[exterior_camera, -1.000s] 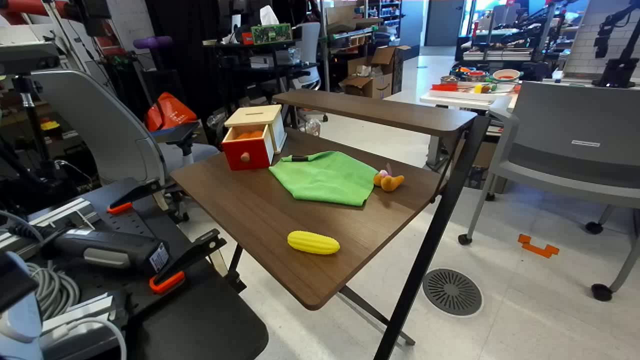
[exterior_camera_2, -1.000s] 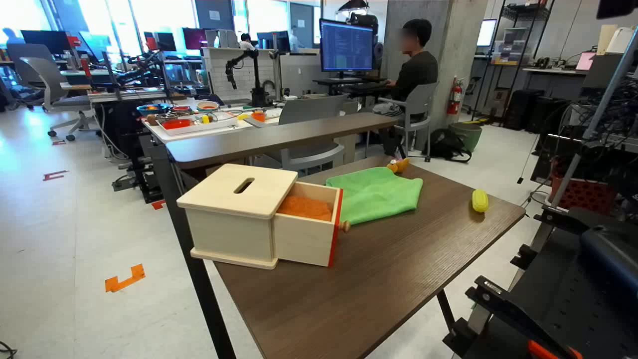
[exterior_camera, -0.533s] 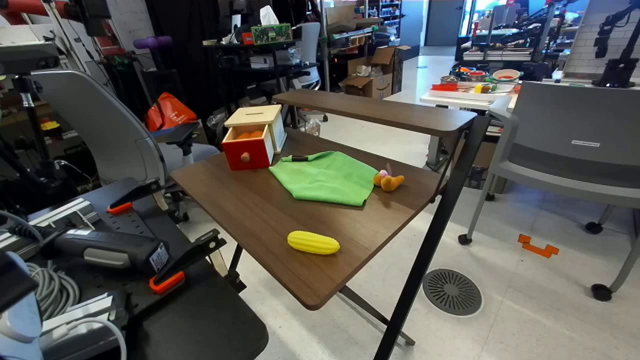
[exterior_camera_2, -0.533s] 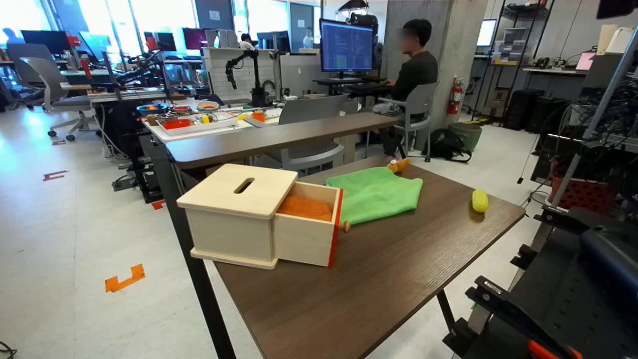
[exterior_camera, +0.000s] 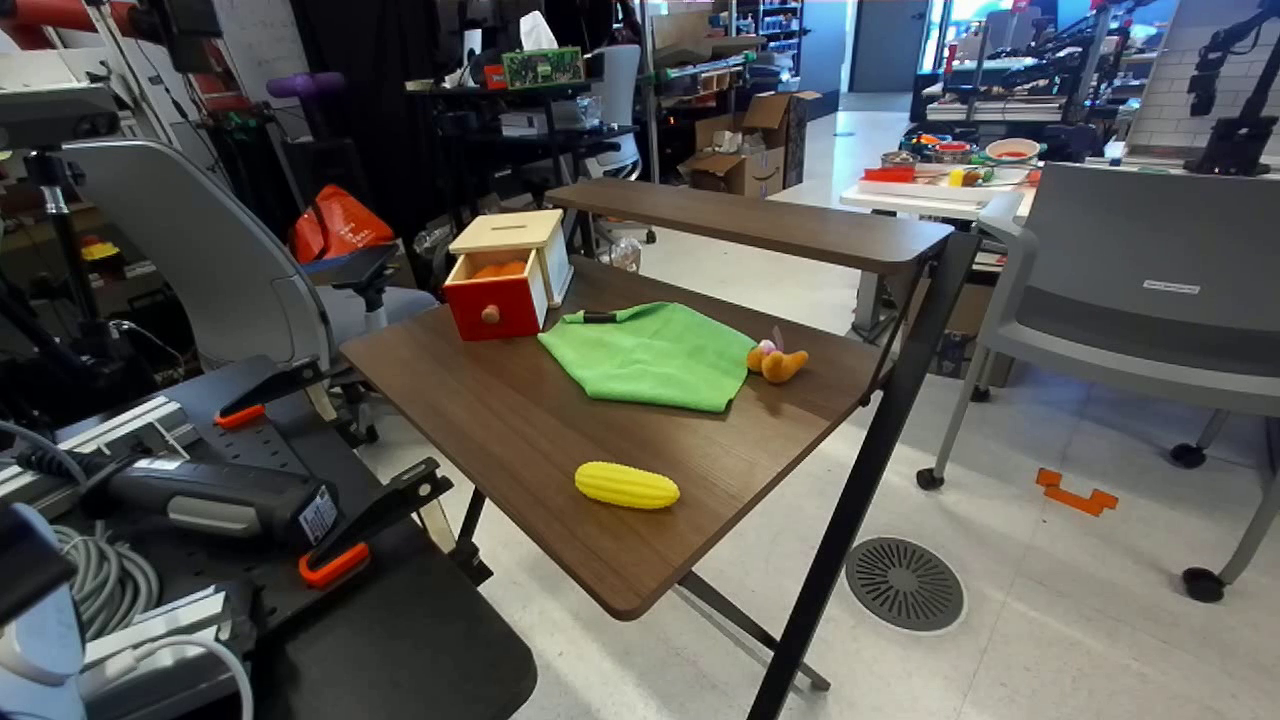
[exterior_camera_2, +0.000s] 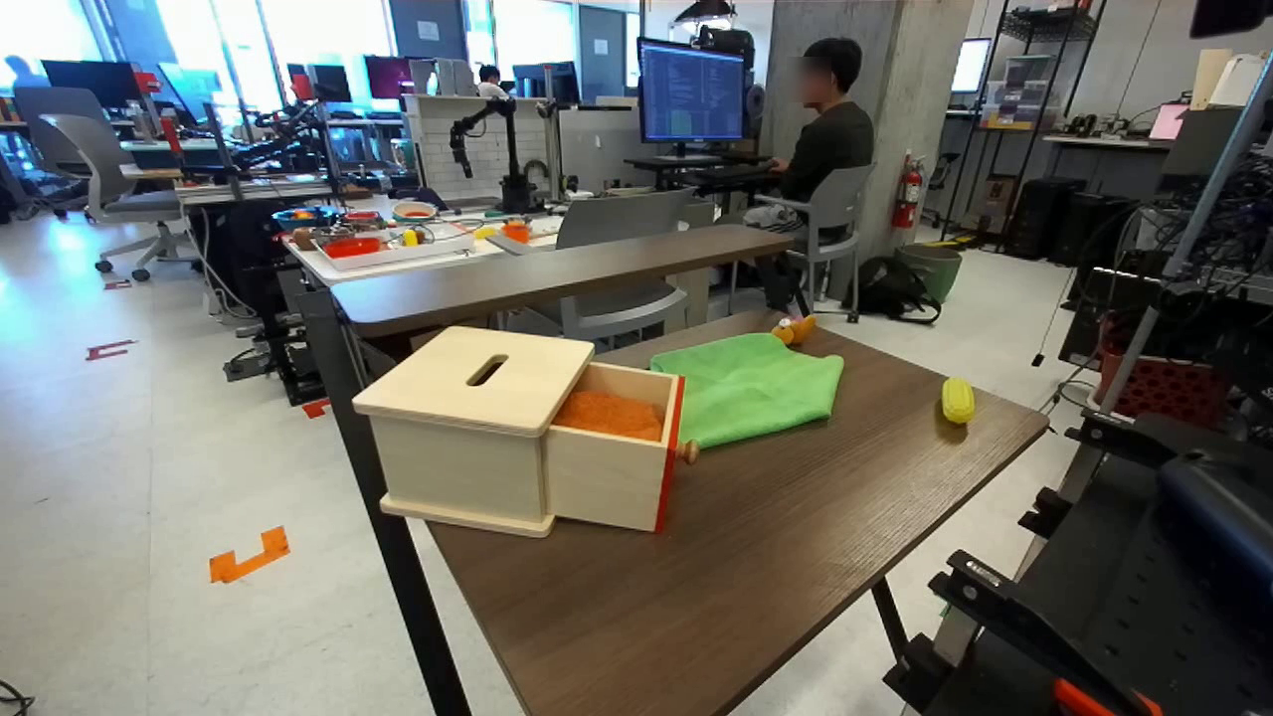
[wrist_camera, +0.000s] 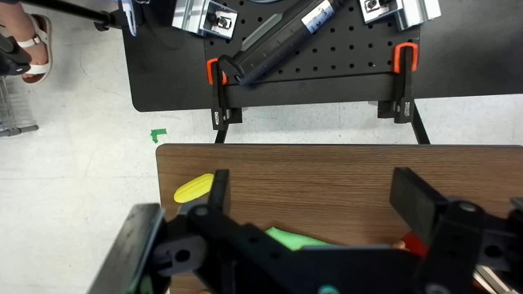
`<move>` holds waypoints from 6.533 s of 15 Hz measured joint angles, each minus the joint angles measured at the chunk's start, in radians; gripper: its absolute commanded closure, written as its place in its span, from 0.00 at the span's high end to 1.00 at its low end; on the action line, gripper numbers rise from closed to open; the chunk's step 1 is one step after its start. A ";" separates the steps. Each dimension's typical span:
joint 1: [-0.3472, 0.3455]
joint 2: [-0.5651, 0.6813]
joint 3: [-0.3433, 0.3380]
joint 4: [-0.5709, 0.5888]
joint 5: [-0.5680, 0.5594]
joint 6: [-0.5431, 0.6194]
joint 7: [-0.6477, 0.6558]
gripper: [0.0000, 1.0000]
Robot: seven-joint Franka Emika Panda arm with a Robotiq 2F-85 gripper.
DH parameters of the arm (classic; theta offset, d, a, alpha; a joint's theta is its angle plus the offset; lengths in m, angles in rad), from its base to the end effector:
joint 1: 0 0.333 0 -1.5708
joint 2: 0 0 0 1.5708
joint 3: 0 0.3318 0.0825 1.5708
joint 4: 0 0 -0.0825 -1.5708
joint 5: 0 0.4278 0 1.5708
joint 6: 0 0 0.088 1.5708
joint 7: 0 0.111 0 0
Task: Put the plush toy inside the open drawer
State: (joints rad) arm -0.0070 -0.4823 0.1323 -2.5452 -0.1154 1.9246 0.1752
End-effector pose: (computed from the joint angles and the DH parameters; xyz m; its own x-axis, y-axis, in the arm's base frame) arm 0.4055 0.0413 0.4131 0.9928 -0.0320 -0.1152 -0.0103 -0.9827 0.1848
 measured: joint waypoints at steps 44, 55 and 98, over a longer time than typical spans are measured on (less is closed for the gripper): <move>-0.012 1.606 -0.376 1.253 -0.046 0.607 0.522 0.68; -0.028 1.624 -0.376 1.285 0.018 0.614 0.483 0.00; 0.224 1.078 -0.081 0.504 0.029 0.967 0.057 0.02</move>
State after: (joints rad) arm 0.2168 0.5953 0.0509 -2.0411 -0.0869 2.8920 0.2319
